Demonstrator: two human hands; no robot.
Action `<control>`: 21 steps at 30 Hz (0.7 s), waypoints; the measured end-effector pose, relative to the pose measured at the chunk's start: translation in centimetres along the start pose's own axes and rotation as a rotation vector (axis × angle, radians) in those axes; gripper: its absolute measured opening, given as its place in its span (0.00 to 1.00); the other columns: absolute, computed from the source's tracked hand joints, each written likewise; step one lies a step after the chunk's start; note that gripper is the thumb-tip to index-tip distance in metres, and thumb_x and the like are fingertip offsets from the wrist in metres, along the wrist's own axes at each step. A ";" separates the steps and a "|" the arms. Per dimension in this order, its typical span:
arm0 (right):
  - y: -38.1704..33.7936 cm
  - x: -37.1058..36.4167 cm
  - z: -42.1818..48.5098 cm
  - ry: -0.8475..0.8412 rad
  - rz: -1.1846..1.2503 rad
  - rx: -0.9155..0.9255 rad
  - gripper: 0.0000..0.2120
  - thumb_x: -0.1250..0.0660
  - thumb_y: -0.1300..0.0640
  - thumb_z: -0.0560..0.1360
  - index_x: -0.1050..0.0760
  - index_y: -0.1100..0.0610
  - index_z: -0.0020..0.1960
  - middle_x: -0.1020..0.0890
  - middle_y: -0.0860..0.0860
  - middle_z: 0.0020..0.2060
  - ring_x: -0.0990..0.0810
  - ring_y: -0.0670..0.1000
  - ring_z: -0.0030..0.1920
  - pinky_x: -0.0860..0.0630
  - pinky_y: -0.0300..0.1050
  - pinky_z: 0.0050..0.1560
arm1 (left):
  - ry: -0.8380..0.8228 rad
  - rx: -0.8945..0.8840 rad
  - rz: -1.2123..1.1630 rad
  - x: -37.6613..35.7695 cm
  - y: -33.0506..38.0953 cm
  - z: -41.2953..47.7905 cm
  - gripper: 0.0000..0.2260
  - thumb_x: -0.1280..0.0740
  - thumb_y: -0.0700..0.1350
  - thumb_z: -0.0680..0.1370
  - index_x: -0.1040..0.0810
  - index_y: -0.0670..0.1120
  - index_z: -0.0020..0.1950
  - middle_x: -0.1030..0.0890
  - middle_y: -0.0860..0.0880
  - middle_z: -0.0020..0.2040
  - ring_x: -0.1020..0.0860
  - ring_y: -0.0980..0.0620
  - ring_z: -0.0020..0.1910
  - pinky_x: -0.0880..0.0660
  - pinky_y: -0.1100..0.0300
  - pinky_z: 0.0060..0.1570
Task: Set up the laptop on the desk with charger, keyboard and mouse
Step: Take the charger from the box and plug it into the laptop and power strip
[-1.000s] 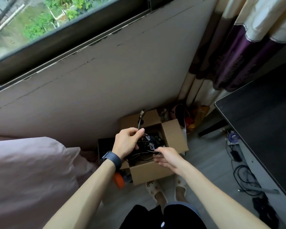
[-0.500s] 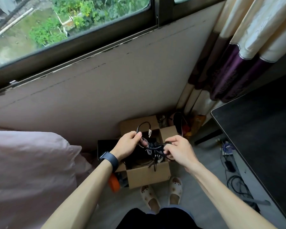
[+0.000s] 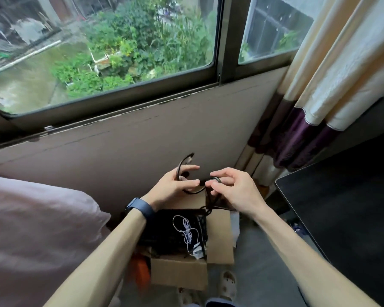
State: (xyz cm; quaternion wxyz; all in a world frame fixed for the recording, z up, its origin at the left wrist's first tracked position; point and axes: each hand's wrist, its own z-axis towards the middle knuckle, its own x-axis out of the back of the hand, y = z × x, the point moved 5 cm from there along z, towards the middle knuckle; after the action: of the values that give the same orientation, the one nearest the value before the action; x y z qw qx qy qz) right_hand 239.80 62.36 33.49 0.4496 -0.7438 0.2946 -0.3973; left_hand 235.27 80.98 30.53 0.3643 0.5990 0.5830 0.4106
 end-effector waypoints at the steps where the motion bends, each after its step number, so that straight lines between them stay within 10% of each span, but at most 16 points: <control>1: 0.0 0.0 0.6 0.022 -0.011 -0.007 0.07 0.30 0.56 0.75 0.20 0.50 0.53 0.13 0.46 0.38 0.15 0.45 0.44 0.21 0.45 0.53 | -0.018 0.002 0.003 -0.2 0.2 -0.1 0.16 0.28 0.41 0.76 0.21 0.50 0.62 0.25 0.48 0.33 0.26 0.57 0.34 0.31 0.71 0.35; 12: 4.7 0.2 3.0 0.305 -0.032 -0.107 0.08 0.33 0.55 0.78 0.20 0.51 0.56 0.14 0.40 0.41 0.16 0.37 0.39 0.25 0.32 0.52 | 0.117 0.193 -0.175 -3.0 -6.9 1.5 0.11 0.33 0.43 0.80 0.22 0.48 0.61 0.16 0.51 0.49 0.21 0.59 0.40 0.28 0.67 0.36; 17: 8.8 -1.6 4.5 0.218 0.029 -0.196 0.09 0.30 0.54 0.76 0.20 0.50 0.55 0.13 0.42 0.39 0.15 0.40 0.40 0.20 0.43 0.51 | 0.166 0.416 -0.228 -2.9 -13.7 2.7 0.09 0.35 0.48 0.80 0.21 0.51 0.59 0.17 0.51 0.55 0.21 0.51 0.54 0.27 0.55 0.53; 21: 15.0 -5.9 5.1 0.071 0.125 -0.450 0.09 0.32 0.60 0.77 0.20 0.61 0.56 0.13 0.51 0.38 0.17 0.46 0.36 0.21 0.41 0.36 | 0.272 0.602 -0.267 -1.5 -19.9 2.5 0.05 0.36 0.43 0.78 0.23 0.46 0.50 0.19 0.47 0.51 0.21 0.50 0.48 0.28 0.59 0.42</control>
State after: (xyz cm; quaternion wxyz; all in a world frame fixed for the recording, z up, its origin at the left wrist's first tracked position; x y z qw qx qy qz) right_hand 239.95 62.90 16.58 0.2855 -0.7911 0.4368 -0.3192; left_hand 229.62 80.68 11.24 0.1409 0.5378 0.7942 0.2452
